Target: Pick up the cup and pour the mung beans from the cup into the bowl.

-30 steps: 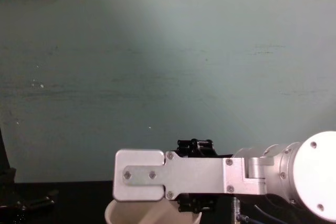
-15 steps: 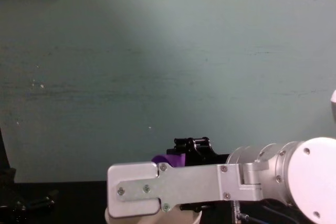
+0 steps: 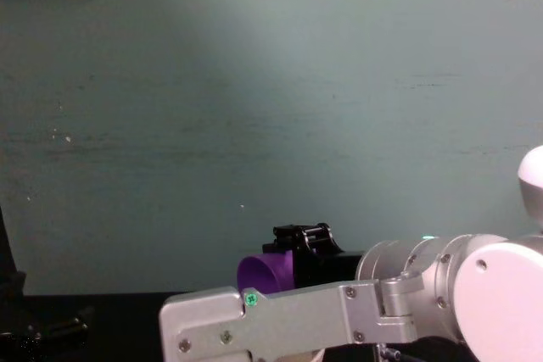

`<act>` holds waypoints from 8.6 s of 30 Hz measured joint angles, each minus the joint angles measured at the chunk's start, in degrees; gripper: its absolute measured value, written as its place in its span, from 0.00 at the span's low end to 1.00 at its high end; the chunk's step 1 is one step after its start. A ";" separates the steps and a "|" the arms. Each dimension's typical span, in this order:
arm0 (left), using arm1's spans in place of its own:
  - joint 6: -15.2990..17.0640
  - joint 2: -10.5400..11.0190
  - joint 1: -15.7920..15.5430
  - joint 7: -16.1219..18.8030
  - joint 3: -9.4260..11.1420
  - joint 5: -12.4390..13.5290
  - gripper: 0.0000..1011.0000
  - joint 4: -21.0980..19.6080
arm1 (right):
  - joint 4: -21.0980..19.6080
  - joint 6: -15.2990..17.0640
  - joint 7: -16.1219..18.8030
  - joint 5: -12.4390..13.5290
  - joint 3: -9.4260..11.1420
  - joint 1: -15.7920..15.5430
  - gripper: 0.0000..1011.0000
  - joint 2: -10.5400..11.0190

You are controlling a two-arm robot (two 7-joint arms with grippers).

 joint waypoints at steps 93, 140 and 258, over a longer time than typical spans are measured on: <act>0.00 0.00 0.00 0.00 0.00 0.00 0.99 0.00 | -2.87 -0.67 3.17 -9.77 -0.95 -0.88 0.71 0.25; 0.00 0.00 0.00 0.00 0.00 0.00 0.99 0.00 | -2.57 -1.90 1.74 -13.36 -3.19 0.07 0.72 1.85; 0.00 0.00 0.00 0.00 0.00 0.00 0.99 0.00 | -4.15 -9.89 -1.56 37.71 27.54 -11.80 0.71 -2.67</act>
